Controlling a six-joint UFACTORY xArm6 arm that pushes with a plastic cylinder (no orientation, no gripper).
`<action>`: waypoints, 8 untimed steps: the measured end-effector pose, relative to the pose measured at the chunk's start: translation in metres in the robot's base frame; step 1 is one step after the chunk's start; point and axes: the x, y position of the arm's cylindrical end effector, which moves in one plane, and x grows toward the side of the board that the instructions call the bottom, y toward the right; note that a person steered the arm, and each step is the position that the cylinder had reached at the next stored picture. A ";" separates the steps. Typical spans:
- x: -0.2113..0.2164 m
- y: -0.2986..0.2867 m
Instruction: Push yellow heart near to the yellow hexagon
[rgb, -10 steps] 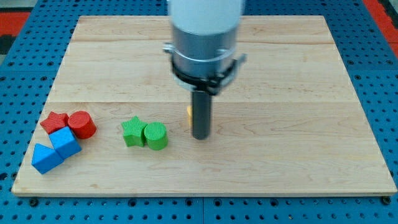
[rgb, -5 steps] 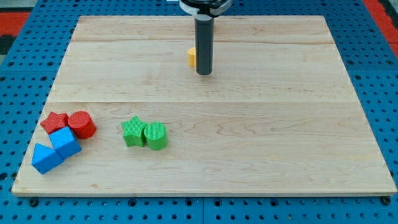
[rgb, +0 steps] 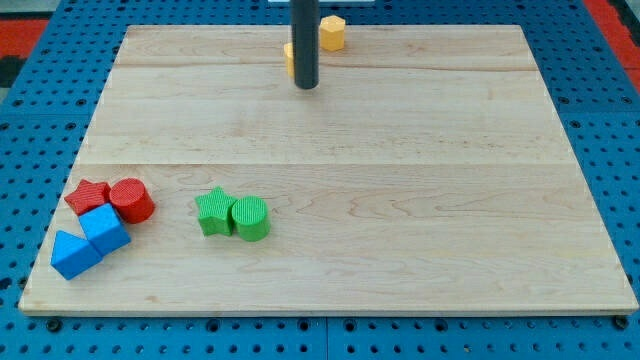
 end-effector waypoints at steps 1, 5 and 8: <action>-0.010 -0.033; -0.073 -0.007; 0.121 0.100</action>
